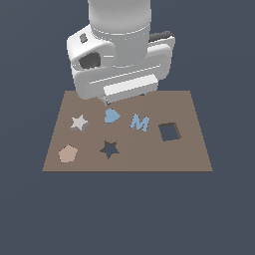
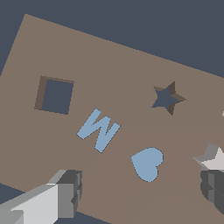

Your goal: Insert a designated object into the corresponding slot on a board.

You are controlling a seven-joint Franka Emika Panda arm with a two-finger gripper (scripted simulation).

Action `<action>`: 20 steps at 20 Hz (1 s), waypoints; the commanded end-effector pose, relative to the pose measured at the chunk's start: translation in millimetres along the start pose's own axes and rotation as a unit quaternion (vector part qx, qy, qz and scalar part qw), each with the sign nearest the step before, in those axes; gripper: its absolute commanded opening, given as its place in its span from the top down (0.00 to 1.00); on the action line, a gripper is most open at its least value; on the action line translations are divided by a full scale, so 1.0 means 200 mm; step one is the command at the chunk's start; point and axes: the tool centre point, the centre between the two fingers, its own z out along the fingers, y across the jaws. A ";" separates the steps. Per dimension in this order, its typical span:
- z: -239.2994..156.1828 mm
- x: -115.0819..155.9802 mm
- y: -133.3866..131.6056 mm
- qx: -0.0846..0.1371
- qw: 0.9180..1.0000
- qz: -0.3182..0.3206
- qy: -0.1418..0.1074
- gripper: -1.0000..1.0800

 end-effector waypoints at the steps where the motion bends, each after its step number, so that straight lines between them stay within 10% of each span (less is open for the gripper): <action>1: 0.03 -0.04 0.04 0.001 0.999 -0.033 -0.002 0.04; 10: 0.16 -0.16 0.21 0.003 0.986 -0.166 -0.008 0.04; 20: 0.30 -0.23 0.45 0.006 0.949 -0.315 -0.015 0.04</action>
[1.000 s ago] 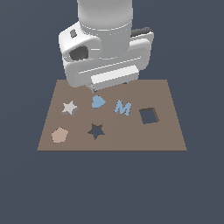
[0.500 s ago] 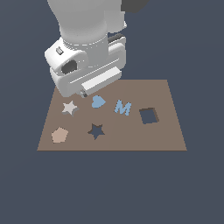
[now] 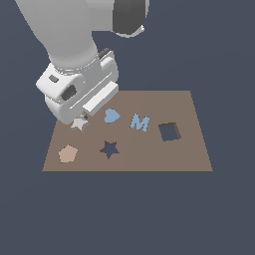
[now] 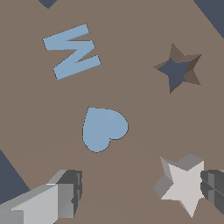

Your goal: Insert a designated object into the corresponding slot on a board.

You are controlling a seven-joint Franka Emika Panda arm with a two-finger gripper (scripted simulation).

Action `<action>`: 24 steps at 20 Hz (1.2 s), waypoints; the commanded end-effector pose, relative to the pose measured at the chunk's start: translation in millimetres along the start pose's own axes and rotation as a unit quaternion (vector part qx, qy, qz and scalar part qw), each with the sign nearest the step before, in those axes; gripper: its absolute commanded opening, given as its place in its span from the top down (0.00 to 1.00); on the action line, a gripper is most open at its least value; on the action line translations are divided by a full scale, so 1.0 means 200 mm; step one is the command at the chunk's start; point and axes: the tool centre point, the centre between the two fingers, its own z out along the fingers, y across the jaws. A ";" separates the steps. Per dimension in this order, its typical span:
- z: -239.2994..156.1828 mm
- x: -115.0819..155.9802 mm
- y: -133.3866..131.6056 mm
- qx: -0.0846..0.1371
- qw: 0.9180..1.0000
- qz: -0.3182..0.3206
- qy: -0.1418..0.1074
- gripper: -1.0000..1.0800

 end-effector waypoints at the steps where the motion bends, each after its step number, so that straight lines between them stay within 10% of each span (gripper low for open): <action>1: 0.03 -0.04 0.04 0.001 0.999 -0.037 -0.002 0.04; 24: 0.19 -0.16 0.28 0.003 0.980 -0.201 -0.011 0.04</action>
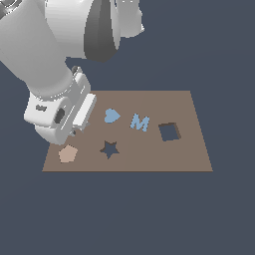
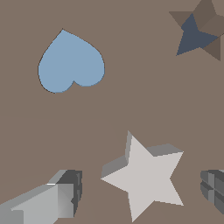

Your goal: Insert a designated object into the corresponding slot on a board.

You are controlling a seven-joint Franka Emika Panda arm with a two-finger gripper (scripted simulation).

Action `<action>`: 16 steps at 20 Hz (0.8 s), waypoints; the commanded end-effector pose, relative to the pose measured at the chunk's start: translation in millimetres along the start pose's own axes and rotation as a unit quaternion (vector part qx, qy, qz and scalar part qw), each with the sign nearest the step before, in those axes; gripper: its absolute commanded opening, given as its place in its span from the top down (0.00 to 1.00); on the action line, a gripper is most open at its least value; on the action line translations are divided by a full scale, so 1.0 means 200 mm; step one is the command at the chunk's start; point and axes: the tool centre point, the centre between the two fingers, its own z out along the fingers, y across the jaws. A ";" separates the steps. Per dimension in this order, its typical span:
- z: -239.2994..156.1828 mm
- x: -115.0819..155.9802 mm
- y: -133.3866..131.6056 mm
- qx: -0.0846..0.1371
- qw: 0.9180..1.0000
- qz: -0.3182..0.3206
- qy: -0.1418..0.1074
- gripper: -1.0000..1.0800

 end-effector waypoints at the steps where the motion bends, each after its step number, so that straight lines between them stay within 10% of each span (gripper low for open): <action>1: 0.00 0.00 0.00 0.000 1.000 0.000 0.000 0.04; 11: 0.10 0.00 0.00 0.000 1.000 -0.002 0.000 0.04; 12: 0.10 0.00 0.00 0.000 1.000 -0.002 0.000 1.00; 16: 0.10 0.00 0.00 0.000 1.000 -0.002 0.000 1.00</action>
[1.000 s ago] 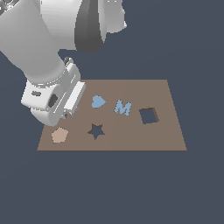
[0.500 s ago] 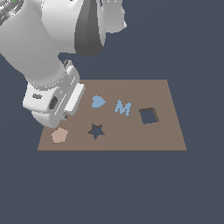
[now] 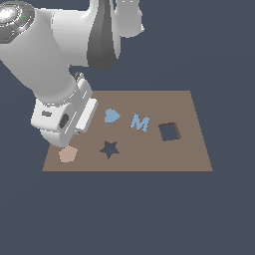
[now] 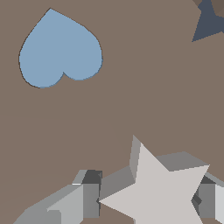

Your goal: Insert a designated object into the corresponding slot on a board.

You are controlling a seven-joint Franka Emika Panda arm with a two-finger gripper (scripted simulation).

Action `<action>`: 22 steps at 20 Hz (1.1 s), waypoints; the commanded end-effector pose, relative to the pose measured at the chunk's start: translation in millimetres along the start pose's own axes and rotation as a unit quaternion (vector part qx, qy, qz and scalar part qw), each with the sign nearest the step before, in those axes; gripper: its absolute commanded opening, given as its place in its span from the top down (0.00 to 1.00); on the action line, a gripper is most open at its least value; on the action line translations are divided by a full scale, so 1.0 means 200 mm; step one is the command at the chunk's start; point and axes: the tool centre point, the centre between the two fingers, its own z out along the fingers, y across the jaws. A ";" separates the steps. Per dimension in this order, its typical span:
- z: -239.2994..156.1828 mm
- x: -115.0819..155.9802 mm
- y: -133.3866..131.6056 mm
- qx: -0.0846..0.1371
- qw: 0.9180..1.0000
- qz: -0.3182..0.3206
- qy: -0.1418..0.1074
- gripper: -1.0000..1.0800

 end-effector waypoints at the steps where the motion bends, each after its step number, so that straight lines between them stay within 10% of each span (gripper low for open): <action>1: 0.00 0.00 0.00 0.000 1.000 0.000 0.000 1.00; 22: -0.02 0.09 0.01 0.000 1.000 0.030 0.000 1.00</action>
